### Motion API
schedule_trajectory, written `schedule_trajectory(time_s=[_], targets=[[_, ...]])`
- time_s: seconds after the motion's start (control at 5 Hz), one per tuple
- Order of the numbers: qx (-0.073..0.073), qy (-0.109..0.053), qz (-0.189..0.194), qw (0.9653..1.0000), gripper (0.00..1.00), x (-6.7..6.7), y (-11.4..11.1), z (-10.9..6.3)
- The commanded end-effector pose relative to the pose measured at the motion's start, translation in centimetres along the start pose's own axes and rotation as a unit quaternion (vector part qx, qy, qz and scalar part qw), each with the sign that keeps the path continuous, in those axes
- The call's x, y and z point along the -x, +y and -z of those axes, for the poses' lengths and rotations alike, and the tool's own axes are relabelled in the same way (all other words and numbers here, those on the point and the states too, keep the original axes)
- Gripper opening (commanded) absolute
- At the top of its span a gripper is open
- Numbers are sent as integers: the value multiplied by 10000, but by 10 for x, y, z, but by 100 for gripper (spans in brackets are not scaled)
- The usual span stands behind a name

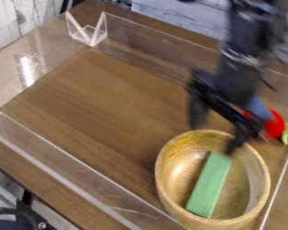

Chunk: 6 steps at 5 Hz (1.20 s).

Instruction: Remove the green block from the brown bowl and put it on the table

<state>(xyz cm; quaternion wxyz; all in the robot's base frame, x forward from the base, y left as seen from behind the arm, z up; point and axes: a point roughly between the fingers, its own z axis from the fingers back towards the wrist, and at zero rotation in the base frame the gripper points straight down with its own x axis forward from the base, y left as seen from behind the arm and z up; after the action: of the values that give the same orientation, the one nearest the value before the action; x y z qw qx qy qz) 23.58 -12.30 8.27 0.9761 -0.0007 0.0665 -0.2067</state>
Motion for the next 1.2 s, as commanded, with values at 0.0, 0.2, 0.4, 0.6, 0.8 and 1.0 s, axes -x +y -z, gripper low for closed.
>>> schedule_trajectory(time_s=[0.0,0.2,0.4,0.6,0.8,1.0], targets=[[-39,-94,333,9994,100,-4,-19,6],[7,-6,411,9992,100,-5,-16,9],[-18,-19,351,9994,100,-7,-5,-3],[-47,-44,232,9997,100,-6,8,-15],[-20,-58,-164,9998,100,2,14,-12],[72,-21,-382,9992,100,8,15,-3]])
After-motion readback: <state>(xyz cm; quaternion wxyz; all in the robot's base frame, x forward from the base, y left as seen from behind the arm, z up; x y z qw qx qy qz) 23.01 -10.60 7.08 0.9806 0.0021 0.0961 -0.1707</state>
